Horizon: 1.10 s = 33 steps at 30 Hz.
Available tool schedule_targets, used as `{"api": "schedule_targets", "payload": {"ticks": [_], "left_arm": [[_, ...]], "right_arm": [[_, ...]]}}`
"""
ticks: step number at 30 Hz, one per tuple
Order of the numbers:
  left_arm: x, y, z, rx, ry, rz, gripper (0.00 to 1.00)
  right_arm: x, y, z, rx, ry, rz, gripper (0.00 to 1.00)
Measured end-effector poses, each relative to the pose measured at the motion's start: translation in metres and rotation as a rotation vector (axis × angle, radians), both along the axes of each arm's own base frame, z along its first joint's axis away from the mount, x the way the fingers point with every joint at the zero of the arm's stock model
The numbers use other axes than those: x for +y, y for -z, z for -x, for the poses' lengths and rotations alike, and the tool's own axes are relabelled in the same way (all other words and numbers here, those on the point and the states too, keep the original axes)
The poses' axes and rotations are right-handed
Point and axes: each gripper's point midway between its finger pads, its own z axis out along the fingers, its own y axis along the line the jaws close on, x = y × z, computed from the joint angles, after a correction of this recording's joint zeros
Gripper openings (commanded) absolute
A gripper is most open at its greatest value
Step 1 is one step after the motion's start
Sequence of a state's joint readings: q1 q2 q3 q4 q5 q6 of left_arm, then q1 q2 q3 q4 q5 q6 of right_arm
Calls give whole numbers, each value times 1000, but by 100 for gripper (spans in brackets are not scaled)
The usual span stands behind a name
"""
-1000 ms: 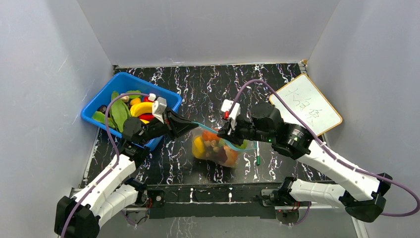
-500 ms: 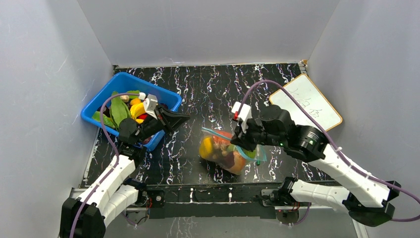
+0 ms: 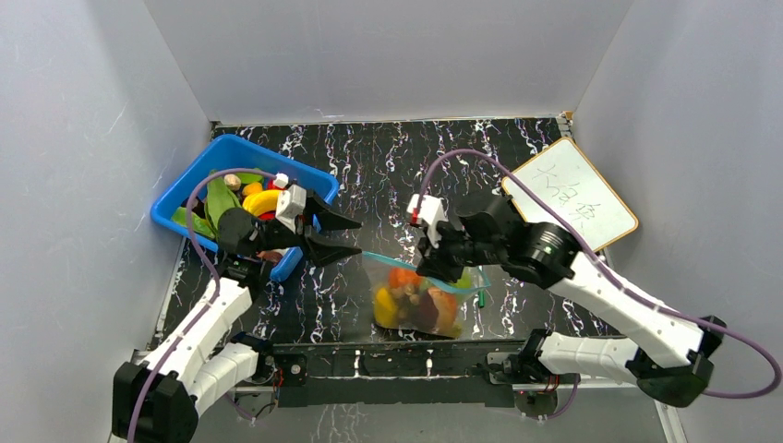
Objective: Place the food in the zip-top bag and seal the zipper
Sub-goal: Zip the zipper food storage bag at the center of the board.
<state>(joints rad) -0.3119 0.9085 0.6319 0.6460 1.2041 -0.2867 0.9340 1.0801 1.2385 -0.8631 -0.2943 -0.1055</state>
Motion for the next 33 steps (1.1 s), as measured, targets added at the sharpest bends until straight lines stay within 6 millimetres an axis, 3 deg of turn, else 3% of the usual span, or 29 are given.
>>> {"api": "schedule_targets", "payload": {"ticks": [5, 10, 19, 20, 23, 28, 33], "left_arm": [[4, -6, 10, -80, 63, -106, 66], [7, 14, 13, -15, 94, -183, 63], [10, 38, 12, 51, 114, -263, 36], [10, 40, 13, 55, 120, -264, 31], [9, 37, 17, 49, 147, -247, 2], [9, 31, 23, 18, 158, -216, 0], [10, 36, 19, 62, 55, -204, 0]], "right_arm": [[20, -6, -7, -3, -52, -17, 0], [40, -20, -12, -30, -105, -72, 0], [54, -22, -17, -29, -138, -81, 0], [54, -22, -16, -29, -142, -82, 0], [55, -23, -14, -28, -156, -87, 0], [55, -24, -13, -28, -166, -94, 0], [52, -23, -12, -46, -162, -108, 0]]}}
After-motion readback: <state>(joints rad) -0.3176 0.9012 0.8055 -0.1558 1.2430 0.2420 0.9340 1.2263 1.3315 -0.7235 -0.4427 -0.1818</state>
